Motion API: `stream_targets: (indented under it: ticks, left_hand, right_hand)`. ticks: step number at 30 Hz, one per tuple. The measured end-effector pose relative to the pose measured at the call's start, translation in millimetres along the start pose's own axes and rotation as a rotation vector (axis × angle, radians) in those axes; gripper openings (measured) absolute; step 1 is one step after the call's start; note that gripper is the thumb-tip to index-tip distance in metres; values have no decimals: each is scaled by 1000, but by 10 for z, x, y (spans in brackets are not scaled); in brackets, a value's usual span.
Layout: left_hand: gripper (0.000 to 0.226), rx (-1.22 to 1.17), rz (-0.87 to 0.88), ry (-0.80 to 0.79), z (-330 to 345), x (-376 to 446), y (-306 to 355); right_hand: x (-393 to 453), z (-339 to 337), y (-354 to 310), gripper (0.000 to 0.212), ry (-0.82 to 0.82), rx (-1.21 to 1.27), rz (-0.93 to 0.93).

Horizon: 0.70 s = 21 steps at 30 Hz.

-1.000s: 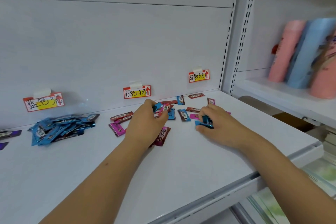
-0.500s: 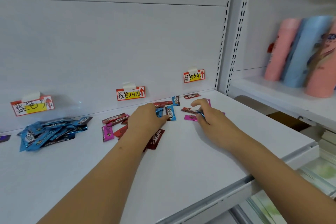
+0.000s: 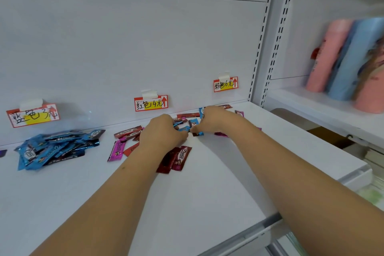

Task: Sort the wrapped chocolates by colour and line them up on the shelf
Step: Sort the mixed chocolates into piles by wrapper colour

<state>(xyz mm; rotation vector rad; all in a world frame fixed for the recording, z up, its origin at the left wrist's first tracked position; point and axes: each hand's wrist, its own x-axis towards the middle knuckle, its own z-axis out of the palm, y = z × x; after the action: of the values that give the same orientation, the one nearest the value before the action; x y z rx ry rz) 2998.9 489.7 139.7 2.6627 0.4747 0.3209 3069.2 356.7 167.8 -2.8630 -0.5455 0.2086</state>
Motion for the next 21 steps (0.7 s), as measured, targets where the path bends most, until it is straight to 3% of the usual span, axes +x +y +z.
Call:
stream_targets:
  ticks: [3,8,10,12,16,19,21]
  left_hand:
    - [31,4,44,-6,-17,1,-17]
    - [27,-37,199,-41,-63,-36,14]
    - [22,-51,254,-21,-65,-40,28]
    - [16,-135,289,6,-61,-43,24]
    - [12,-362,288,108,-69,-32,2]
    - [11,-435,248,151,-80,-23,-11]
    - [13,-430,212,194,-95,-15,-40]
  right_hand:
    - [52,-66,45,38,-45,73,4]
    - [285,-169,128,13,71,710,142]
    - [421,-132,139,22,174,884,213]
    - [501,-3,161,37,294,767,224]
    - [424,197,134,43,531,226,128]
    - [399,219,122,49,456,-21,128]
    - [429,226,171,39,385,16,131]
